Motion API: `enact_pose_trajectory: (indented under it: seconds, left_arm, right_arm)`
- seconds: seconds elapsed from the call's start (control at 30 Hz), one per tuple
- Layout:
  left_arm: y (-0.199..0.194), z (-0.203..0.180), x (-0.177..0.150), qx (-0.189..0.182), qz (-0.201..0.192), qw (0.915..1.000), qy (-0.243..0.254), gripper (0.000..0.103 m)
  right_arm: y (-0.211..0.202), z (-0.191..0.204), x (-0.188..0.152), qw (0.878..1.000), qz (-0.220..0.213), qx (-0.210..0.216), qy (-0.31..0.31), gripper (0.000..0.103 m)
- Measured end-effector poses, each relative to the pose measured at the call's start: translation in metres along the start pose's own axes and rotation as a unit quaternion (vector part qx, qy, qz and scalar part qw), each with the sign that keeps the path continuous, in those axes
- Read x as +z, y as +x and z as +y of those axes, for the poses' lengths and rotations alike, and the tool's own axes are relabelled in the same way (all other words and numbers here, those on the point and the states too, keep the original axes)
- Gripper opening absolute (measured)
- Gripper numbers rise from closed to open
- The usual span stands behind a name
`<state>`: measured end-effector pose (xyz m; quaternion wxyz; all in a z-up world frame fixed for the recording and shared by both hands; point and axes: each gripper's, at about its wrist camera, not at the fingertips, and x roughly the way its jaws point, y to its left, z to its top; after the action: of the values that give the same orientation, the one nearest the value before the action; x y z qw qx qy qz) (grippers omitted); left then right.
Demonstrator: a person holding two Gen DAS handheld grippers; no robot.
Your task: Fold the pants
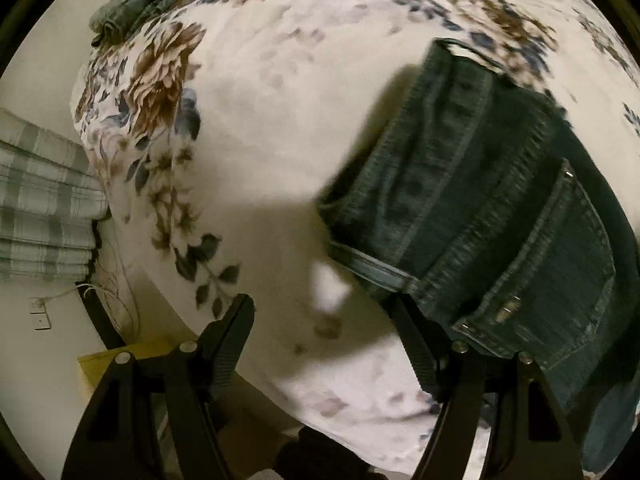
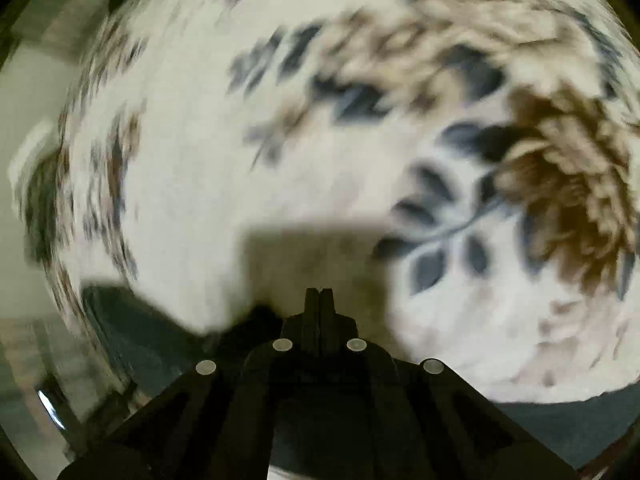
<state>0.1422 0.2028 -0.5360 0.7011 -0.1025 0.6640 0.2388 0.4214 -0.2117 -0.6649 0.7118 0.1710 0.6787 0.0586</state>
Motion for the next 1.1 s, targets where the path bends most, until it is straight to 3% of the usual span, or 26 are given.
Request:
enact_pose_trajectory:
  seconds: [0.07, 0.13, 0.17, 0.23, 0.3, 0.33, 0.4, 0.47, 0.6, 0.67, 0.83, 0.97, 1.1]
  left_arm:
    - [0.002, 0.006, 0.004, -0.016, 0.012, 0.9998, -0.006, 0.07]
    - [0.0, 0.009, 0.005, -0.023, 0.016, 0.9996, -0.006, 0.07]
    - [-0.002, 0.011, 0.006, -0.023, 0.015, 0.9996, -0.004, 0.07]
    - [-0.008, 0.012, 0.007, -0.024, 0.008, 0.9997, 0.0, 0.07]
    - [-0.013, 0.012, 0.01, -0.018, -0.004, 0.9998, 0.004, 0.07]
    - [-0.014, 0.011, 0.012, -0.015, -0.01, 0.9998, 0.007, 0.07]
    - [-0.012, 0.007, 0.017, -0.009, -0.021, 0.9997, 0.012, 0.07]
    - [-0.006, 0.003, 0.024, -0.007, -0.031, 0.9994, 0.015, 0.07]
    - [0.011, -0.004, 0.034, 0.007, -0.023, 0.999, 0.038, 0.073]
    - [0.014, -0.002, 0.036, -0.003, -0.02, 0.9991, 0.038, 0.073]
    - [0.017, 0.004, 0.038, -0.012, -0.016, 0.9985, 0.05, 0.075]
    - [0.001, 0.01, 0.036, -0.017, -0.013, 0.9987, 0.047, 0.075]
    - [-0.018, 0.006, 0.024, -0.03, -0.019, 0.9979, 0.053, 0.075]
  right_arm:
    - [0.008, -0.006, 0.007, 0.996, 0.05, 0.071, 0.031, 0.002]
    - [0.02, 0.002, 0.012, 0.992, 0.077, 0.093, 0.03, 0.041]
    - [0.025, 0.005, 0.012, 0.992, 0.083, 0.093, 0.025, 0.077]
    - [0.051, 0.015, 0.009, 0.986, 0.124, 0.105, 0.022, 0.078]
    - [0.072, 0.025, -0.008, 0.985, 0.16, 0.065, 0.003, 0.067]
    - [0.072, 0.027, -0.012, 0.988, 0.148, 0.045, -0.013, 0.064]
    - [0.07, 0.033, -0.016, 0.991, 0.129, 0.02, -0.03, 0.029]
    - [0.056, 0.035, -0.013, 0.995, 0.1, 0.012, -0.023, 0.012]
    - [0.031, 0.037, -0.012, 0.998, 0.059, 0.003, -0.007, 0.01]
    - [0.017, 0.03, -0.011, 0.999, 0.035, 0.001, 0.001, 0.01]
    - [0.047, 0.002, 0.003, 0.992, 0.068, 0.06, 0.083, 0.012]
    - [0.008, -0.021, 0.006, 0.99, 0.014, 0.078, 0.119, 0.041]
    - [-0.014, -0.03, -0.019, 0.983, 0.02, 0.137, 0.121, 0.049]
